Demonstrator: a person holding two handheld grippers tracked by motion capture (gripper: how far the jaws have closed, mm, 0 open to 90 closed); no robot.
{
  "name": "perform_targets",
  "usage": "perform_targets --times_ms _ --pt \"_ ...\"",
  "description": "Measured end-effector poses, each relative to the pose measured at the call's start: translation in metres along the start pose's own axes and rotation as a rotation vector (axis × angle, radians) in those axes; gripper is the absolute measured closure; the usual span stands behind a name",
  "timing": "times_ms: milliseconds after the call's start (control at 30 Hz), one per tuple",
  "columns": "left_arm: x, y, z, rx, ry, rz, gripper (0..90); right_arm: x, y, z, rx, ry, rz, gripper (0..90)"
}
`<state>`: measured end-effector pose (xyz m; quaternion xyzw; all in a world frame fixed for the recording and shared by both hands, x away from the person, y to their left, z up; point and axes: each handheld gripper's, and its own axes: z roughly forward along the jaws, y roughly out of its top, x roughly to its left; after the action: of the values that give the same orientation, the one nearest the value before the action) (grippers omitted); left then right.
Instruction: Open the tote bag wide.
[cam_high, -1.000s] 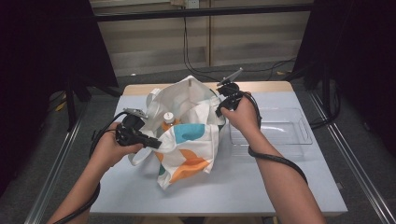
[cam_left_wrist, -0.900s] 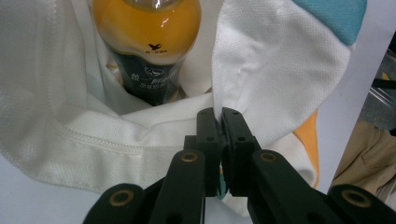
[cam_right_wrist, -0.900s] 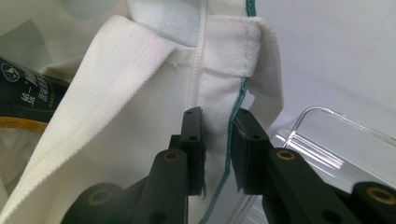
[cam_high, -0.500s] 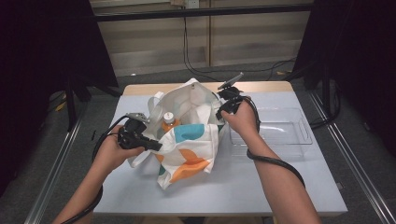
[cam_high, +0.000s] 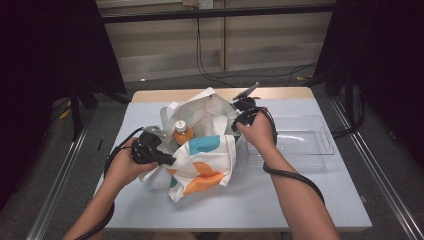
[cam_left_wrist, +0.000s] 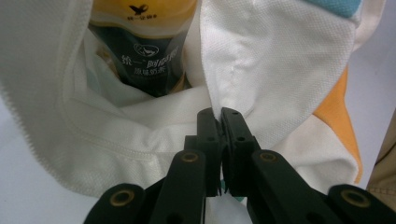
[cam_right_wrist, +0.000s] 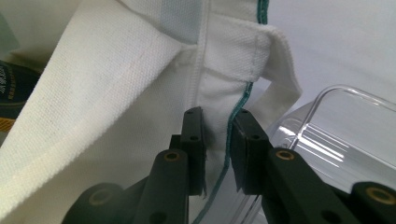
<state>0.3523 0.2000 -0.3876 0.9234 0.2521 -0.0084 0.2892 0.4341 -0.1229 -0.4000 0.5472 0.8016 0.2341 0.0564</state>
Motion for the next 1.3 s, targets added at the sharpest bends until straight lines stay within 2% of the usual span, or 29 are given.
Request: perform_targets --times_ms 100,133,167,200,367,467,500,533,567,600,633,667,833,867,900,933,967,1067,1100,1300 --pt "-0.001 -0.002 0.004 0.001 0.004 0.003 87.1 0.001 -0.001 0.002 0.006 -0.001 0.003 76.8" --pt "-0.003 -0.004 0.006 -0.022 0.009 -0.028 87.1 0.000 -0.001 0.003 0.009 -0.001 -0.002 76.7" --pt "-0.001 -0.005 0.006 -0.007 0.004 -0.006 87.1 0.000 -0.001 0.003 0.009 -0.001 -0.002 76.7" --pt "-0.003 -0.006 0.008 -0.028 0.003 -0.031 87.1 0.001 -0.002 0.004 0.012 -0.003 0.004 76.8" --pt "-0.002 -0.008 0.012 0.001 0.009 -0.002 87.2 0.001 -0.003 0.007 0.023 -0.008 0.002 76.7" --pt "-0.003 -0.009 0.013 0.004 0.013 -0.004 87.2 0.001 -0.004 0.008 0.020 -0.011 -0.004 76.7" --pt "-0.004 -0.009 0.014 -0.002 0.015 -0.011 87.2 0.001 -0.004 0.009 0.024 -0.014 -0.005 76.7" --pt "-0.006 -0.010 0.017 -0.021 0.016 -0.035 87.2 0.001 -0.004 0.009 0.024 -0.014 -0.007 76.7" --pt "-0.006 -0.010 0.017 -0.021 0.016 -0.035 87.2 0.001 -0.004 0.009 0.024 -0.014 -0.007 76.7" --pt "-0.005 -0.011 0.017 -0.018 0.016 -0.027 87.2 0.001 -0.004 0.009 0.024 -0.015 -0.011 76.7" --pt "-0.004 -0.011 0.016 0.008 0.015 0.002 87.2 0.001 -0.004 0.010 0.023 -0.015 -0.011 76.7" --pt "-0.003 -0.011 0.016 0.011 0.016 0.015 87.2 0.001 -0.004 0.010 0.025 -0.018 -0.013 76.7" --pt "-0.005 -0.013 0.018 0.013 0.024 0.018 87.2 0.001 -0.005 0.012 0.034 -0.021 -0.004 76.7" --pt "-0.006 -0.014 0.019 0.007 0.026 0.010 87.3 0.002 -0.005 0.013 0.034 -0.022 -0.007 76.8" --pt "-0.009 -0.015 0.022 -0.020 0.027 -0.031 87.3 0.002 -0.005 0.013 0.034 -0.022 -0.007 76.8" --pt "-0.005 -0.015 0.020 0.017 0.026 0.025 87.3 0.003 -0.005 0.014 0.040 -0.027 -0.008 76.7" --pt "-0.007 -0.016 0.022 -0.005 0.026 -0.006 87.3 0.002 -0.006 0.014 0.037 -0.028 -0.015 76.7" --pt "-0.007 -0.017 0.024 -0.016 0.023 -0.016 87.3 0.002 -0.007 0.015 0.038 -0.023 -0.009 76.7" --pt "-0.005 -0.017 0.022 0.013 0.021 0.022 87.3 0.001 -0.007 0.015 0.038 -0.024 -0.008 76.7" --pt "-0.005 -0.019 0.025 0.018 0.025 0.018 87.4 0.002 -0.007 0.016 0.036 -0.029 -0.017 76.7"
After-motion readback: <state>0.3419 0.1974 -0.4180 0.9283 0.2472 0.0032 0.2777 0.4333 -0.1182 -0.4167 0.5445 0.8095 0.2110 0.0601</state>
